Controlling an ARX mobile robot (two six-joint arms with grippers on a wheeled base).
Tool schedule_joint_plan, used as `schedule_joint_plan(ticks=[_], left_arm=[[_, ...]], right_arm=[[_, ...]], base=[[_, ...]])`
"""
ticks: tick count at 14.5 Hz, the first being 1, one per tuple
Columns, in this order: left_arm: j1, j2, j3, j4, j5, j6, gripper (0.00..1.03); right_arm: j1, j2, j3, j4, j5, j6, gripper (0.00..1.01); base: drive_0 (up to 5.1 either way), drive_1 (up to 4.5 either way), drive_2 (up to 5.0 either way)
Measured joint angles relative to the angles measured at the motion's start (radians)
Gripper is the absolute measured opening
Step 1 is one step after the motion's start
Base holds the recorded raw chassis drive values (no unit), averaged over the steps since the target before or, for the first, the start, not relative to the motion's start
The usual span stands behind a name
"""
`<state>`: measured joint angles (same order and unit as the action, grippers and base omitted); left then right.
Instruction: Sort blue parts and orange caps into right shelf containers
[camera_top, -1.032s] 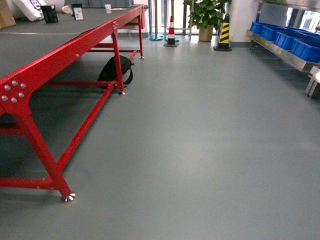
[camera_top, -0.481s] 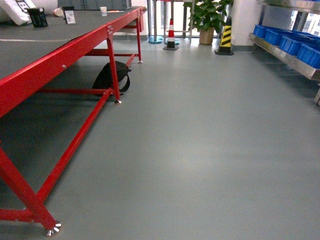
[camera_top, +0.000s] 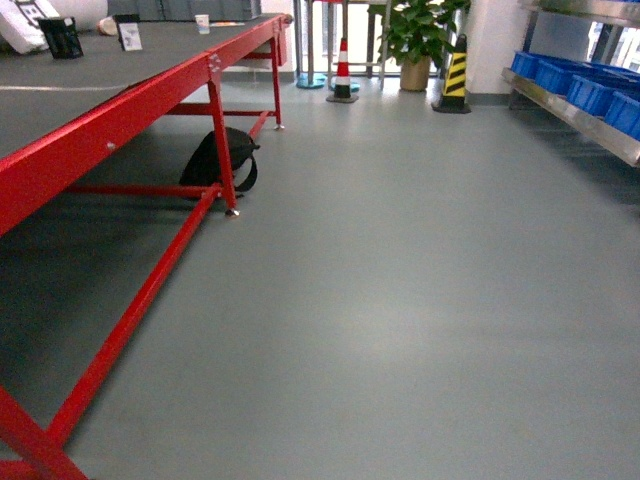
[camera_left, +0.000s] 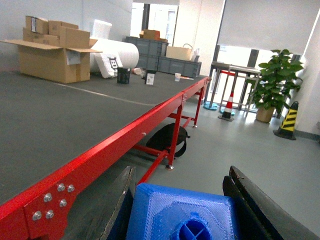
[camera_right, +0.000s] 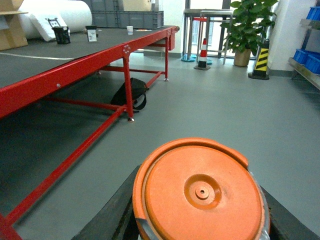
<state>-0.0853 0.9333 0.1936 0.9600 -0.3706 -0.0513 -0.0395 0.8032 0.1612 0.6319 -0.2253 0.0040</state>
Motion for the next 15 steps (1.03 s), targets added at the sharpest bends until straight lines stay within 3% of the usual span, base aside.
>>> schedule_joint_plan(ticks=[15], left_arm=[[0.000,0.000,0.000,0.004,0.000,0.000,0.47]], right_arm=[[0.000,0.000,0.000,0.000,0.000,0.000,0.44]], base=[[0.0,4.24,-4.3]])
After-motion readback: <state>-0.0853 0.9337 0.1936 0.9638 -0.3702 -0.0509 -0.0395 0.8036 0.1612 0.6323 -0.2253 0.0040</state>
